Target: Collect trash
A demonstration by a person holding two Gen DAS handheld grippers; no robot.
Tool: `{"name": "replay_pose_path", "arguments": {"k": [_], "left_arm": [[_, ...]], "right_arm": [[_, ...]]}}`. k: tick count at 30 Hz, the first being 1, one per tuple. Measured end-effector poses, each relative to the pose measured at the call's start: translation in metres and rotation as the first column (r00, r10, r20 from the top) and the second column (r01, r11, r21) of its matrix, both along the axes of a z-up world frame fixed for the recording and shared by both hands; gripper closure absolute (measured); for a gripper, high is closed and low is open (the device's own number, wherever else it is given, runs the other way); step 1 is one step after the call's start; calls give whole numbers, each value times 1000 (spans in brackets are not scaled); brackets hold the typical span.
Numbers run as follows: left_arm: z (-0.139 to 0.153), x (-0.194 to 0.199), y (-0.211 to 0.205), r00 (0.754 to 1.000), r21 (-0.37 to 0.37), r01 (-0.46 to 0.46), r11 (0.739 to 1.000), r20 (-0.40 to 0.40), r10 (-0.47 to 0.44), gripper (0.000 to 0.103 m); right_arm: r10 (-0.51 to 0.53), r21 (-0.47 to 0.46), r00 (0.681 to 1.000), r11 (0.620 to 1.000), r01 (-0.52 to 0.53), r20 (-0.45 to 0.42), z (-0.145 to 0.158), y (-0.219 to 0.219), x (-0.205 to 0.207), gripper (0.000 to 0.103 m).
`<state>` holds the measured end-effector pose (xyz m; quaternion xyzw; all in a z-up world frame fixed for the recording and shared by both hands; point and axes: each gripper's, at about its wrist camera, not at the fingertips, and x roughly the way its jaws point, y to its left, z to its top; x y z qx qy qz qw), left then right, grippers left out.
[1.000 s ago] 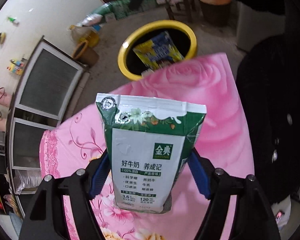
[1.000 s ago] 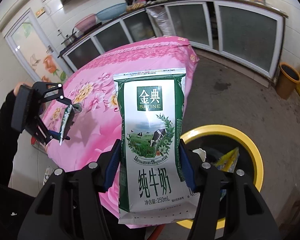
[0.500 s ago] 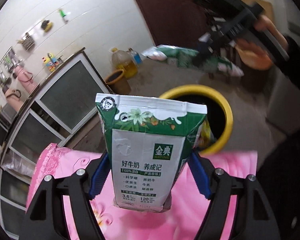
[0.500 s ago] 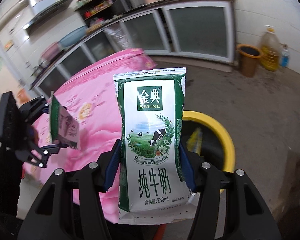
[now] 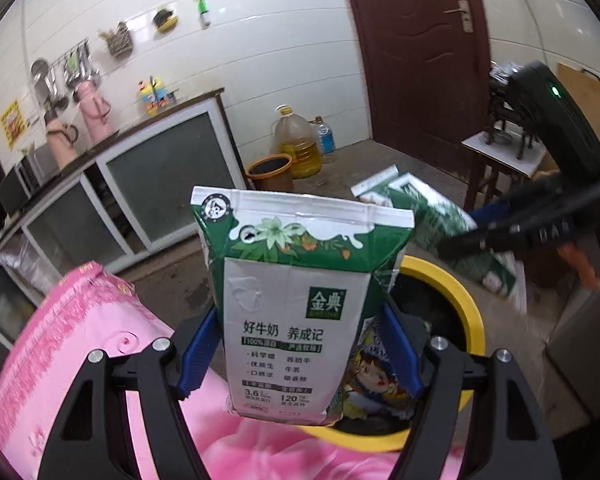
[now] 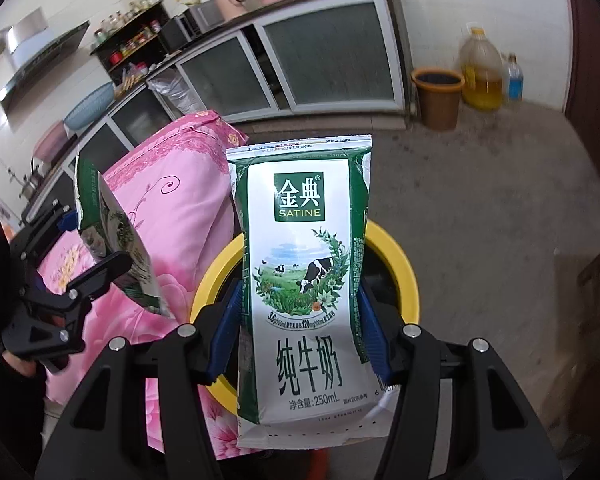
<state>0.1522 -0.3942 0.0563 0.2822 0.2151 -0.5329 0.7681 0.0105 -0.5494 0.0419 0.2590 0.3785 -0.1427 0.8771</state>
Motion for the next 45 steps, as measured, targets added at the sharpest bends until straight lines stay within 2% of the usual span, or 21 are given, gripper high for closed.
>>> {"name": "replay_pose_path", "arguments": {"k": [3,6,12,21,24,25,26,28,29,31,34,36,39,45], "left_arm": [[-8,2,-7,998,17,-68,998,-19,68,33],[-15,6,-15,992,39,-114,993,-59,116,33],[-29,20,-27,966,83,-229,970,-99,237,33],[-38,27,-41,942,98,-278,956,-169,291,33],[-38,29,-40,936,96,-275,957,-199,289,32],[-38,29,-38,936,92,-274,957,-205,287,32],[-36,29,-38,936,87,-273,958,-207,285,32],[-33,29,-35,935,74,-279,957,-205,288,29],[-30,29,-33,935,65,-281,957,-206,289,25],[-23,27,-26,934,29,-294,955,-203,294,9],[-8,20,-16,941,-41,-297,954,-181,285,8],[-4,16,-15,941,-35,-293,956,-185,282,8],[0,15,-10,935,-40,-287,957,-230,271,8],[21,19,22,916,-156,-329,931,-294,274,8]], "right_arm": [[-21,-6,1000,1000,21,-17,-12,-1,2,51],[-18,38,999,999,19,-26,-25,-4,6,51],[-16,74,999,997,19,-48,-40,-3,13,51],[-15,132,998,991,24,-67,-52,-7,25,50],[-20,120,996,992,30,-82,-51,-8,27,49],[-19,121,996,992,29,-87,-51,-8,27,46],[-23,126,996,991,34,-88,-51,-9,27,39],[-36,116,995,992,47,-94,-49,-9,27,38],[-41,108,994,993,52,-100,-48,-9,26,37],[-63,99,993,992,73,-101,-45,-12,21,36],[-111,90,991,989,118,-72,-35,-16,7,34],[-145,92,988,985,148,-45,-27,-19,-3,32],[-178,73,984,981,178,-14,-12,-19,-17,31],[-219,-17,975,975,220,44,21,-5,-36,30]]}}
